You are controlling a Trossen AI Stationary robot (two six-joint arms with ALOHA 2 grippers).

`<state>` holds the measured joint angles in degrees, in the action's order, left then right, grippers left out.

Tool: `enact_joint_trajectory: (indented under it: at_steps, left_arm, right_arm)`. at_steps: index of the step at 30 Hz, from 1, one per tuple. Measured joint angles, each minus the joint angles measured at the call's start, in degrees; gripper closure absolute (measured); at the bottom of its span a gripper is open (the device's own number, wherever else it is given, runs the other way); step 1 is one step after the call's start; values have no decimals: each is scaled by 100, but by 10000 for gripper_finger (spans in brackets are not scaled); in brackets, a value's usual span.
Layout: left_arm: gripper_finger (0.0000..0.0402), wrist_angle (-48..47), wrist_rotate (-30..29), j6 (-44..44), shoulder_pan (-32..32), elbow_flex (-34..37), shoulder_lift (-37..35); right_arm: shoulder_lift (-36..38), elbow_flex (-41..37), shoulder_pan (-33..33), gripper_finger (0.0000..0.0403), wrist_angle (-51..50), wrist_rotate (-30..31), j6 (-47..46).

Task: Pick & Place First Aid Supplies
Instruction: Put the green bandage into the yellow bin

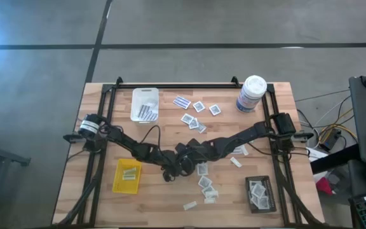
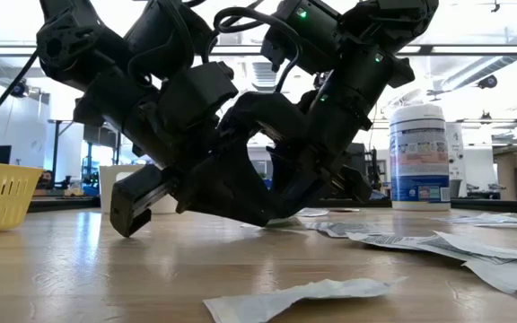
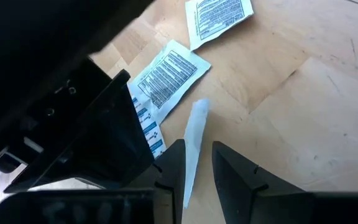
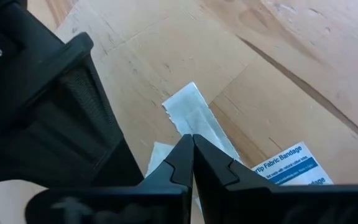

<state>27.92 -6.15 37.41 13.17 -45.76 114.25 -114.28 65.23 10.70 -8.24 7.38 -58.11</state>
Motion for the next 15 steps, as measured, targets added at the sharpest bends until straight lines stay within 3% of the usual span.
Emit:
enact_joint_trajectory:
  at_steps: [9,15]
  left_arm:
    - [325,12,59,-33,-105,2,131]
    - [367,-85,7,-127,-158,2,128]
  right_arm:
    - [0,2,0,394,27,0,-191]
    - [-2,2,-4,394,108,2,-216]
